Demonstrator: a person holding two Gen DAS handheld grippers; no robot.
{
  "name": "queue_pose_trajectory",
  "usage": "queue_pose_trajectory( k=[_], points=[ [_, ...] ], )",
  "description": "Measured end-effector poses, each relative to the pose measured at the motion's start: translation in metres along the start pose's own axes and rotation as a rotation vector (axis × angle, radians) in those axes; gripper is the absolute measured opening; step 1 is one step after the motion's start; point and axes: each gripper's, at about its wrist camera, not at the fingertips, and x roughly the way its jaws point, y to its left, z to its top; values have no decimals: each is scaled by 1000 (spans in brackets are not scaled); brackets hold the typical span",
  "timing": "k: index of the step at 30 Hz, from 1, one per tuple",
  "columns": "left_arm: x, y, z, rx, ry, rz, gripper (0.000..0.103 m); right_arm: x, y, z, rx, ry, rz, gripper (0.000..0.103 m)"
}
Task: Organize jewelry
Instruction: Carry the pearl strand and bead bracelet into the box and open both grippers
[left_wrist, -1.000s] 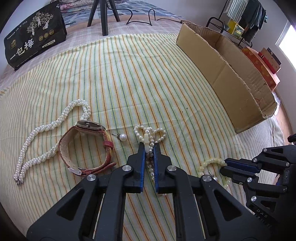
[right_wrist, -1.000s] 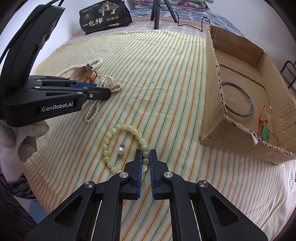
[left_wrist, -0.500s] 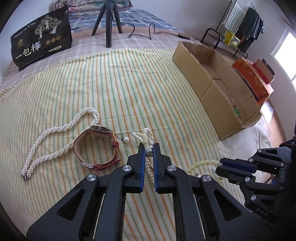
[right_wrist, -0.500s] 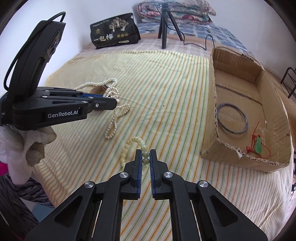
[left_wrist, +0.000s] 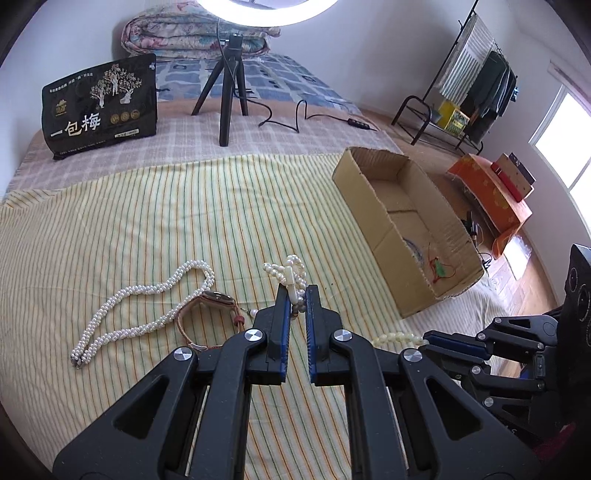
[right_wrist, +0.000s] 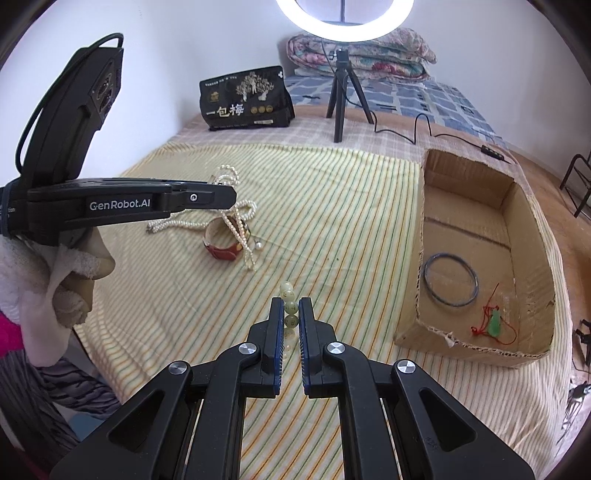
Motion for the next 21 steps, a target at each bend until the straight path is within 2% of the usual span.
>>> queue_pose_trajectory(
  k=[9, 21],
  points=[
    [-10, -13, 10, 5, -38, -24, 5, -15, -18, 14, 32, -54, -23, 6],
    [-19, -48, 37, 35, -99, -82, 5, -37, -55, 27, 89, -109, -73, 6]
  ],
)
